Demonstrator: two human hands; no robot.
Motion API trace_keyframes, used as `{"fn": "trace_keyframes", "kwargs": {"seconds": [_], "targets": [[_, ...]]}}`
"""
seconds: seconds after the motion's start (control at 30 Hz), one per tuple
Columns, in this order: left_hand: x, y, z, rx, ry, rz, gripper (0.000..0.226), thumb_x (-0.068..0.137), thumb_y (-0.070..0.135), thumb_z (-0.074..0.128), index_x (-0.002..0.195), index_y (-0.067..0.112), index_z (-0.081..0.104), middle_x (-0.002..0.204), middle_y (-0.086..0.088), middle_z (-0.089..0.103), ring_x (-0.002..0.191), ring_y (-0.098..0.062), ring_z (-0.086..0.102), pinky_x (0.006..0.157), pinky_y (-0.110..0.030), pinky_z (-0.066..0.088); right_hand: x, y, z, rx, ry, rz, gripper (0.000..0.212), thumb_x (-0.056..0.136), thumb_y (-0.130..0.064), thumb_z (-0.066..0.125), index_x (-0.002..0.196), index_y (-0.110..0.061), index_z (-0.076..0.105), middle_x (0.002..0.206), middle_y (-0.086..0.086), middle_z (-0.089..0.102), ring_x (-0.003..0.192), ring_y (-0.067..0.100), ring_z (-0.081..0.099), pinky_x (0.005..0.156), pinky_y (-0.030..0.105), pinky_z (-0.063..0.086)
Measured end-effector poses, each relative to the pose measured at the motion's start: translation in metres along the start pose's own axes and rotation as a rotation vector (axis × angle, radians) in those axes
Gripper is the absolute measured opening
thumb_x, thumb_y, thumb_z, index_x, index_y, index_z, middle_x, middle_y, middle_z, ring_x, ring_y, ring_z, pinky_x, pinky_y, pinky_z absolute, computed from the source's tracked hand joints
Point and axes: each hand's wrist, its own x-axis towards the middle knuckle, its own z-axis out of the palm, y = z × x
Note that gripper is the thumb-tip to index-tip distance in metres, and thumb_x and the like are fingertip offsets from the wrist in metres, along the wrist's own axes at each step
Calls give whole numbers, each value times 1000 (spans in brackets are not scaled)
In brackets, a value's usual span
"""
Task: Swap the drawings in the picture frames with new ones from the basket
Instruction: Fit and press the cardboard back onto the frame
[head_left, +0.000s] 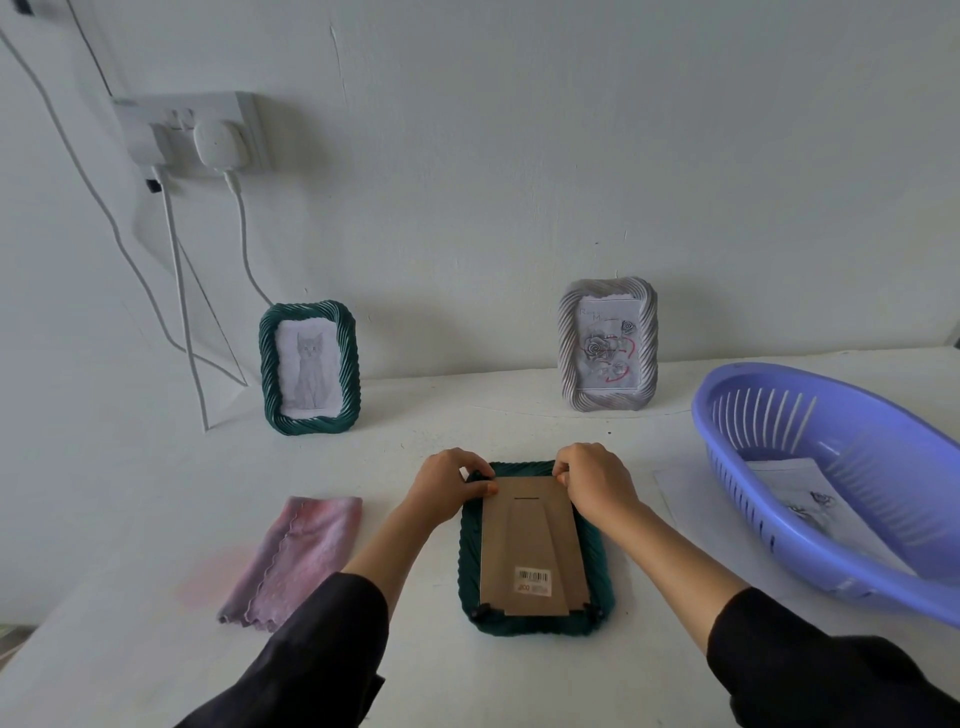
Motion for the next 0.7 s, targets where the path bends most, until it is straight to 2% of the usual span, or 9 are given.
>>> {"fn": "trace_keyframes", "kwargs": {"seconds": [0.1,0.17,0.27,0.33,0.47,0.53,0.63,0.7], "targets": [[-2,1,1,-17,31,-6,22,82,24,69,101,14,71,110,-3,66,76,-9,48,71,-20,39,0,-1,1,-7,11,8,29,86,4,43,102,-5,66,107,12,66,97,26,61,74,27,45],[-4,2,2,-20,47,-10,21,83,24,69,101,14,71,108,-2,67,71,-6,47,63,-14,38,-2,-2,3,-18,17,10,30,86,4,42,102,-5,66,108,11,65,97,26,60,73,28,44],[-9,3,4,-50,71,-21,20,85,24,67,102,15,71,109,-2,67,76,-11,50,61,-11,38,-5,-1,5,7,28,26,28,86,3,43,98,-7,66,107,9,65,95,25,60,69,26,40],[-13,5,4,-122,88,-44,22,88,23,63,107,15,70,113,-3,66,82,-13,53,65,-17,41,-5,3,3,99,16,58,26,88,-2,46,97,-12,69,105,5,68,95,23,62,72,27,44],[-25,6,1,-279,158,-145,29,93,11,53,120,16,64,125,-7,59,104,-23,58,91,-29,47,-11,18,-13,403,-32,128,28,89,-9,54,113,-18,66,106,6,68,104,21,61,81,24,43],[-31,5,1,-306,156,-213,34,89,2,52,120,11,64,123,-13,59,108,-29,59,94,-32,49,-19,24,-22,484,-33,177,30,86,-9,59,114,-17,65,97,7,65,92,21,61,77,24,43],[-40,4,4,-296,110,-245,36,87,-4,48,118,4,64,120,-16,64,104,-26,61,90,-29,49,-38,27,-27,556,-158,269,27,81,-10,67,107,-17,66,90,5,56,62,18,56,58,21,48],[-44,5,6,-284,105,-244,37,88,-3,47,120,4,63,122,-14,63,103,-25,61,88,-27,49,-51,25,-25,531,-239,283,30,79,-5,68,107,-15,66,83,0,51,66,18,55,53,20,48]]}}
